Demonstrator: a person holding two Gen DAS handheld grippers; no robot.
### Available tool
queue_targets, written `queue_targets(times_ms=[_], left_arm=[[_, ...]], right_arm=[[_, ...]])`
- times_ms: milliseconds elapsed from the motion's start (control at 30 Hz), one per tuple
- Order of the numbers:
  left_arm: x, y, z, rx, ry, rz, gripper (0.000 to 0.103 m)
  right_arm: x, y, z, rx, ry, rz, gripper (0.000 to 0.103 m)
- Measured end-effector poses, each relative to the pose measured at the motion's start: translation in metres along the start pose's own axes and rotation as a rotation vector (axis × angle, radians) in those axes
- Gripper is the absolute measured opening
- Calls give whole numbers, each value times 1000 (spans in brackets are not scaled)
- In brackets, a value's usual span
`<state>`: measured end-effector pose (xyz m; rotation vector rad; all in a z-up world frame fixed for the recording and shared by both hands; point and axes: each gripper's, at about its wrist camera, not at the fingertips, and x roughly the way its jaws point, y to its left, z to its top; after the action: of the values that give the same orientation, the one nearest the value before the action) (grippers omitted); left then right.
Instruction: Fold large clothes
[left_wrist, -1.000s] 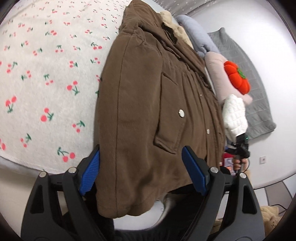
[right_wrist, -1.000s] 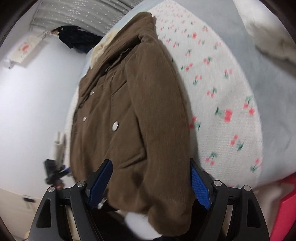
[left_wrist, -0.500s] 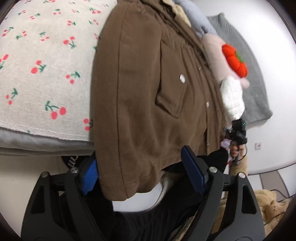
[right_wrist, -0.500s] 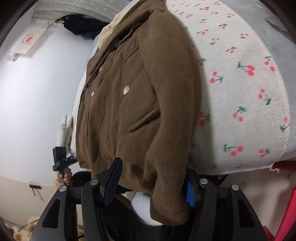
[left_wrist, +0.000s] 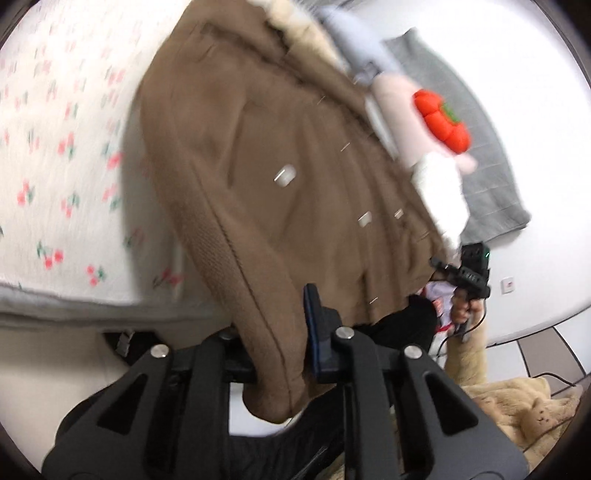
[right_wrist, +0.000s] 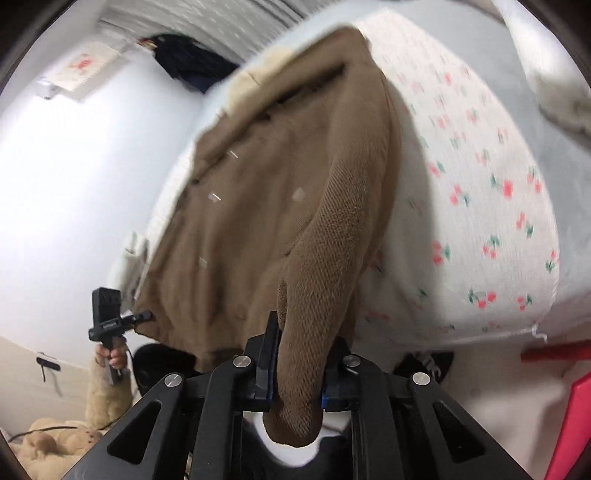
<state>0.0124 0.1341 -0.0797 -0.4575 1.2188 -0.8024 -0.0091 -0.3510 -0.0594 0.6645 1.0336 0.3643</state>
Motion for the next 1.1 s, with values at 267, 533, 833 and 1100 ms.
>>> queue_targets(times_ms=[267,533,833,1100], left_arm=[[-44,-30,39,6,-191,-140,18],[-66,-66,102,55,-332,-160,18],[-71,-65,203,49,-481,-106,18],[-26,-28,320,20,-538,6,18]], right_arm=[[-46,45,31,-62,-246,98,14],[-58,67,88,-57,-394,104,14],[-59,61,190,-3,-509,69,14],[-10,26,302,73,-529,1,14]])
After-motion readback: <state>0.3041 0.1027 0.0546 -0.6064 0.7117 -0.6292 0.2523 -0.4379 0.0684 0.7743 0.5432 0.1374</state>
